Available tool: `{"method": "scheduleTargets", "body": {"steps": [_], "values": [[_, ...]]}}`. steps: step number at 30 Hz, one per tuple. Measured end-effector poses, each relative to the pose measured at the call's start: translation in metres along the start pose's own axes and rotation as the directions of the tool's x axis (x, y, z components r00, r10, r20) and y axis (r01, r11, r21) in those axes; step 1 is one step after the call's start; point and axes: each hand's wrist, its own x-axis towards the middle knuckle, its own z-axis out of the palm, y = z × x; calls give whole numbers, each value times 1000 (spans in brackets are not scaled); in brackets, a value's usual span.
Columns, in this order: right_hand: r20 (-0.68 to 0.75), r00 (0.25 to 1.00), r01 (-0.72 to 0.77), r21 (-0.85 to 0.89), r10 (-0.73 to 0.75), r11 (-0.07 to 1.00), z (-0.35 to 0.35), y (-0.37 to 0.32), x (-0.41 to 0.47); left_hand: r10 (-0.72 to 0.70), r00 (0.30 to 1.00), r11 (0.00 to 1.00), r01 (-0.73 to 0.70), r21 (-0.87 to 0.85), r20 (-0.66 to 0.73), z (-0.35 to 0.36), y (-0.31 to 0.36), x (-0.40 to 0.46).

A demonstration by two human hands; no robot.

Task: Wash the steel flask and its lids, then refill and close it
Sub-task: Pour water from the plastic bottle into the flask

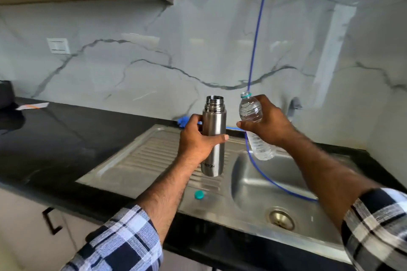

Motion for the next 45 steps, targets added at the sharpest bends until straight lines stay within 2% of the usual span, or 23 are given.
{"method": "scheduleTargets", "body": {"steps": [6, 16, 27, 45], "values": [[26, 998, -41, -227, 49, 973, -66, 32, -21, 44, 987, 999, -40, -28, 154, 77, 24, -21], [81, 990, -68, -439, 115, 896, -120, 73, -51, 62, 951, 998, -54, -36, 304, 147, 33, -55], [135, 982, -1, -692, 130, 722, -147, 84, -54, 48, 936, 999, -49, -7, 348, 171, 37, -71], [196, 975, 101, -809, 104, 579, -147, 70, -39, 24, 955, 1000, -23, -7, 297, 170, 33, -67]]}}
